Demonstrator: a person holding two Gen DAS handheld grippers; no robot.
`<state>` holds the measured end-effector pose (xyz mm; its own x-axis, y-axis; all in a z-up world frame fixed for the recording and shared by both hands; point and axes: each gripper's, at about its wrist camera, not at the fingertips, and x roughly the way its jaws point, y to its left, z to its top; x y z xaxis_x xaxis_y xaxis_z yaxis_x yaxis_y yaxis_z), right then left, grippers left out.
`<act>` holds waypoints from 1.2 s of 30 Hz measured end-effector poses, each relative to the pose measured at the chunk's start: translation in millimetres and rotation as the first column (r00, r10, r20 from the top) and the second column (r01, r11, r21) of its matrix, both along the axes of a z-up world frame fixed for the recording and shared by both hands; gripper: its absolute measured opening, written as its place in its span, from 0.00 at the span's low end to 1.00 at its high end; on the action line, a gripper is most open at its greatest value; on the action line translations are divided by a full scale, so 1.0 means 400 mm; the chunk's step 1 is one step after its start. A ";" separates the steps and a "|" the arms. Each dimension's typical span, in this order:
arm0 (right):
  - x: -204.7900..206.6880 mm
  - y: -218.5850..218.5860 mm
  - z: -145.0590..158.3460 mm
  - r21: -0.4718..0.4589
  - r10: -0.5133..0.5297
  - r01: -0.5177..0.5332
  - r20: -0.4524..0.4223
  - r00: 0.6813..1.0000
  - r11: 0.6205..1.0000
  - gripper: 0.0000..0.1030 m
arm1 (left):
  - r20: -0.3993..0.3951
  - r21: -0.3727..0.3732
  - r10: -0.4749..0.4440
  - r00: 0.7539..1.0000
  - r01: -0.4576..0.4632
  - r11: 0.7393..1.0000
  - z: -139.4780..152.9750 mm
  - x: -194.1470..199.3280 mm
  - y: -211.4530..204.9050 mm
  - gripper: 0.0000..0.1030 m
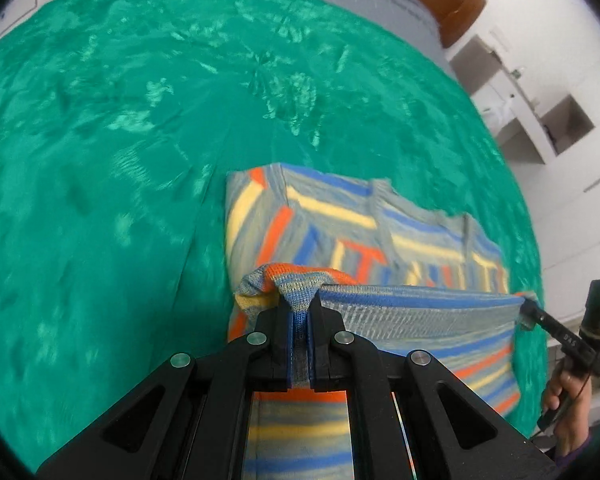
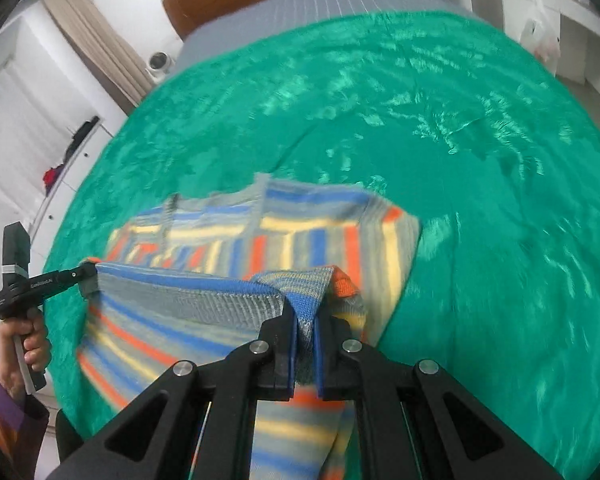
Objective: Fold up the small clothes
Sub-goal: 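Grasp the hem with both grippers and fold it up toward the collar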
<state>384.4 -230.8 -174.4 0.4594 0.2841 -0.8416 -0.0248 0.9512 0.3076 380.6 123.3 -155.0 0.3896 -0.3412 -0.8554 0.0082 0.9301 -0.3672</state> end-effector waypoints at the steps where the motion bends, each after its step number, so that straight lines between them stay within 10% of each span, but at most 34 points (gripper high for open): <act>1: 0.017 -0.005 -0.013 0.001 -0.002 0.002 -0.010 1.000 1.000 0.06 | -0.009 0.005 0.001 1.000 -0.001 1.000 -0.017 0.023 -0.005 0.02; 9: 0.105 -0.045 -0.098 0.105 0.012 -0.005 -0.067 0.998 0.994 0.09 | -0.051 0.021 -0.023 0.998 0.024 0.999 -0.055 0.077 -0.020 0.08; 12: 0.121 -0.105 -0.073 0.208 -0.072 0.076 -0.026 0.997 0.975 0.26 | -0.010 -0.073 0.024 1.000 -0.025 0.997 -0.015 0.128 0.013 0.12; 15: 0.091 -0.171 -0.006 0.225 -0.196 0.176 0.069 0.978 0.958 0.45 | 0.082 -0.080 0.154 0.985 -0.147 0.986 0.048 0.130 0.079 0.57; 25: 0.005 -0.020 0.003 -0.047 0.131 -0.131 0.003 0.991 0.990 0.45 | 0.104 0.025 -0.017 0.994 0.015 1.000 0.029 -0.005 0.084 0.61; 30: 0.039 -0.046 -0.041 -0.094 0.067 -0.065 0.017 0.998 0.993 0.45 | 0.082 0.048 -0.075 0.994 0.072 0.996 -0.026 0.006 0.025 0.61; 33: 0.074 -0.054 -0.072 -0.079 0.088 -0.088 -0.011 0.996 0.993 0.37 | 0.073 0.087 -0.039 0.997 0.033 0.996 -0.056 0.008 0.012 0.57; 34: 0.085 -0.045 -0.080 -0.079 0.099 -0.102 -0.031 0.995 0.992 0.05 | 0.072 0.086 -0.019 0.997 0.012 0.996 -0.062 0.006 0.016 0.55; 36: 0.085 -0.053 -0.087 -0.115 0.082 -0.086 -0.042 0.996 0.990 0.03 | 0.084 0.096 0.035 0.996 -0.043 0.994 -0.068 0.003 0.035 0.43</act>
<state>418.4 -252.0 -209.2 0.4061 0.2194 -0.8871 -0.0971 0.9756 0.1968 381.8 137.3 -182.1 0.4712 -0.2403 -0.8487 -0.0029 0.9618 -0.2739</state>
